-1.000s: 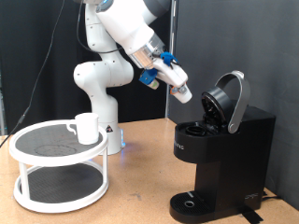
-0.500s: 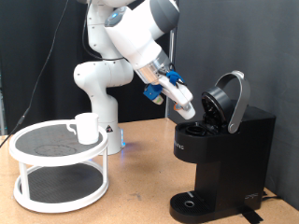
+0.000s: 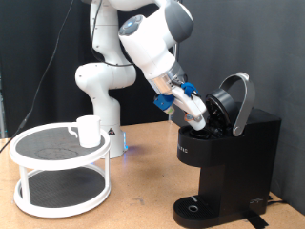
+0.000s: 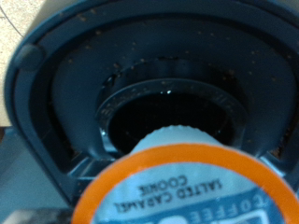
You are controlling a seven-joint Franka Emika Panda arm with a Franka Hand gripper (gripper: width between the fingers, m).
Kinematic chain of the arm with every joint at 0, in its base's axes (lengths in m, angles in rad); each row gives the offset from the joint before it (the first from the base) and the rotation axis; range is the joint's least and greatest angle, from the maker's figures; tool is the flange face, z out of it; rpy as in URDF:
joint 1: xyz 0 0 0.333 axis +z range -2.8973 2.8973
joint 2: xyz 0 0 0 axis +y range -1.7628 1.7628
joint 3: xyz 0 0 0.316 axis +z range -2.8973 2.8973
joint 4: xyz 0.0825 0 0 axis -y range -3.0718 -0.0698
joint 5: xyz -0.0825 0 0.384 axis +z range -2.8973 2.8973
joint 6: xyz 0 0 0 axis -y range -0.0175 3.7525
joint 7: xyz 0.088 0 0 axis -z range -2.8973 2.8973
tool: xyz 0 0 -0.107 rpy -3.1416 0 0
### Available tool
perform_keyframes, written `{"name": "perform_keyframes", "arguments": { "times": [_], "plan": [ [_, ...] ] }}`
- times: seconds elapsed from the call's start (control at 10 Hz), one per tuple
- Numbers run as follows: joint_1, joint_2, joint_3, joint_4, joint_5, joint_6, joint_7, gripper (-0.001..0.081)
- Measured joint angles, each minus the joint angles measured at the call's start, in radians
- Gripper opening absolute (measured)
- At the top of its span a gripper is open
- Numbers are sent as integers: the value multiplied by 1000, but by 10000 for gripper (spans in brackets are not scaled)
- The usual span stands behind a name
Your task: Make a cup of coffee with the keurig machine
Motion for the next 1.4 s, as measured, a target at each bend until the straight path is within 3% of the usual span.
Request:
{"name": "perform_keyframes", "arguments": {
  "times": [0.7,0.8,0.9,1.0,1.1,1.4],
  "plan": [
    [0,43,22,0,1,35,1,375],
    [0,45,23,0,1,37,1,429],
    [0,48,24,0,2,38,1,429],
    [0,49,24,0,8,38,-1,636],
    [0,49,24,0,18,38,-5,704],
    [-2,32,21,11,84,-28,-70,734]
  ]
}}
